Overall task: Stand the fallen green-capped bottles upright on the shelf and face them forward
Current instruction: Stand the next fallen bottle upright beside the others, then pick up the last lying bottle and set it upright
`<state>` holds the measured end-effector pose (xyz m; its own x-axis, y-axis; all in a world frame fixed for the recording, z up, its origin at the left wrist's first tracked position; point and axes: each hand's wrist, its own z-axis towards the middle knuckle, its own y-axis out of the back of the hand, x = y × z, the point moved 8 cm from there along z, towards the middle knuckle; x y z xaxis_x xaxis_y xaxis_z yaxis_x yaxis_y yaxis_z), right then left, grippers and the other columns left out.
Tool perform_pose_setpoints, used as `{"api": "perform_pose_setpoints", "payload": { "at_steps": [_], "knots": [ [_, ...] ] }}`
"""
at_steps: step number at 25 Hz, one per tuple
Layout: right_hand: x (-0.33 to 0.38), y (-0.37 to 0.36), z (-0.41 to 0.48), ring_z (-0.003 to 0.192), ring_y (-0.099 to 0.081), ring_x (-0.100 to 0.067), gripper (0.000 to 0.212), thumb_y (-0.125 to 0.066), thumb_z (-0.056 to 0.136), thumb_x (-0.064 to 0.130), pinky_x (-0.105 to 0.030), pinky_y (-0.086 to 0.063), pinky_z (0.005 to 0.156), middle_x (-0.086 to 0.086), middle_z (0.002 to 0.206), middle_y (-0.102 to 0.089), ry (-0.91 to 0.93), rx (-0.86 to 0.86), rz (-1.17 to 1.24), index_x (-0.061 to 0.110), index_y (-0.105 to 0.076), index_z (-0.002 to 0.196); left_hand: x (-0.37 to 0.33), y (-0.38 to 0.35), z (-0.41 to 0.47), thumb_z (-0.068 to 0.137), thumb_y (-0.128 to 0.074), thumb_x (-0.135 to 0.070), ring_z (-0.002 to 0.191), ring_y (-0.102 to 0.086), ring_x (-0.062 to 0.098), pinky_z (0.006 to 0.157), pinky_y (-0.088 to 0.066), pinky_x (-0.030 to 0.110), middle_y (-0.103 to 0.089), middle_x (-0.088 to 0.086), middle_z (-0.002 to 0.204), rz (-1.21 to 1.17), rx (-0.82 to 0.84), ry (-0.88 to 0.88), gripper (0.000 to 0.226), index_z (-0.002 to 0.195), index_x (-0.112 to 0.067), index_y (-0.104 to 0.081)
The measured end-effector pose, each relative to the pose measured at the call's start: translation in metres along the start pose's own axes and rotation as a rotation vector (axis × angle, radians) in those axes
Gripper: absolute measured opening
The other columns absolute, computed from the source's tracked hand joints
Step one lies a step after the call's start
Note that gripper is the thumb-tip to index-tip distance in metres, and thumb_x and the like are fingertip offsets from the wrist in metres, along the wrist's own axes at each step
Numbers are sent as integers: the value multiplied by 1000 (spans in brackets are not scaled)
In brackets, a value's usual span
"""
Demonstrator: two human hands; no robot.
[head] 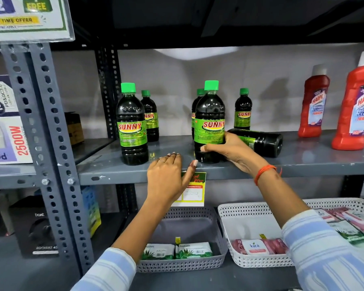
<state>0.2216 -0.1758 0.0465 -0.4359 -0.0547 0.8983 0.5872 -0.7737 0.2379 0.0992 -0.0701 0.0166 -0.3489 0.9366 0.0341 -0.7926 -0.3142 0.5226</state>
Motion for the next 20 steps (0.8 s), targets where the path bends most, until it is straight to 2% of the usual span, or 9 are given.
{"api": "perform_pose_setpoints", "payload": {
  "at_steps": [3, 5, 7, 9, 12, 14, 16, 18, 20],
  "knots": [
    [-3, 3, -1, 114, -62, -19, 51, -83, 63, 40, -35, -44, 104, -6, 120, -69, -25, 48, 120, 21, -64, 107, -8, 4, -1, 93, -26, -52, 134, -38, 26, 108, -32, 43, -39, 16, 146, -32, -61, -19, 69, 141, -3, -36],
    [2, 27, 1, 111, -62, -15, 64, -74, 65, 59, -31, -45, 99, -3, 118, -69, 44, -145, 184, 16, -62, 111, -27, 7, -3, 94, -26, -52, 144, -13, 20, 116, -14, 44, -15, 11, 156, -42, -78, -84, 72, 148, -6, -16],
    [17, 63, -6, 98, -63, -17, 44, -65, 81, 47, -22, -47, 86, -6, 107, -70, 227, -427, -10, 10, -66, 105, -54, 7, -2, 95, -27, -53, 144, -7, 19, 117, -8, 46, -8, 8, 156, -24, -95, -151, 71, 149, -9, -11],
    [33, 95, -10, 101, -59, -28, 35, -62, 87, 31, -28, -45, 85, -15, 108, -66, 360, -611, -560, 4, -64, 109, -84, 0, -1, 95, -28, -52, 144, -10, 19, 116, -9, 48, -14, 7, 156, 18, -104, -202, 68, 148, -10, -19],
    [16, 121, 17, 109, -53, -39, 50, -64, 81, 40, -43, -47, 89, -24, 115, -61, 133, -405, -1128, 0, -61, 111, -127, -11, 6, 95, -34, -48, 141, -25, 22, 115, -15, 46, -36, 12, 149, 34, -124, -282, 58, 132, -6, -51],
    [-5, 129, 26, 104, -59, -38, 63, -65, 74, 58, -39, -51, 84, -21, 113, -65, -83, -189, -1213, 5, -63, 109, -147, -20, 15, 93, -34, -46, 129, -45, 27, 112, -22, 43, -56, 18, 132, 4, -85, -275, 55, 109, -3, -66],
    [-11, 128, 29, 100, -63, -35, 69, -69, 66, 64, -34, -47, 78, -17, 110, -68, -110, -90, -1273, 7, -63, 105, -155, -25, 21, 91, -34, -46, 98, -66, 29, 102, -39, 39, -72, 18, 99, -9, -34, -214, 55, 85, -5, -70],
    [-7, 129, 28, 100, -63, -35, 66, -71, 67, 61, -33, -45, 75, -16, 110, -67, -54, -125, -1302, 7, -63, 105, -155, -27, 23, 91, -34, -48, 77, -69, 28, 88, -48, 36, -74, 13, 80, -23, -2, -167, 55, 77, -7, -69],
    [-4, 134, 21, 101, -63, -36, 61, -67, 72, 58, -34, -45, 75, -17, 111, -67, -2, -227, -1251, 7, -62, 106, -155, -26, 22, 92, -33, -49, 71, -67, 26, 75, -49, 34, -73, 9, 76, -23, 21, -161, 54, 77, -9, -67]
  ]
}}
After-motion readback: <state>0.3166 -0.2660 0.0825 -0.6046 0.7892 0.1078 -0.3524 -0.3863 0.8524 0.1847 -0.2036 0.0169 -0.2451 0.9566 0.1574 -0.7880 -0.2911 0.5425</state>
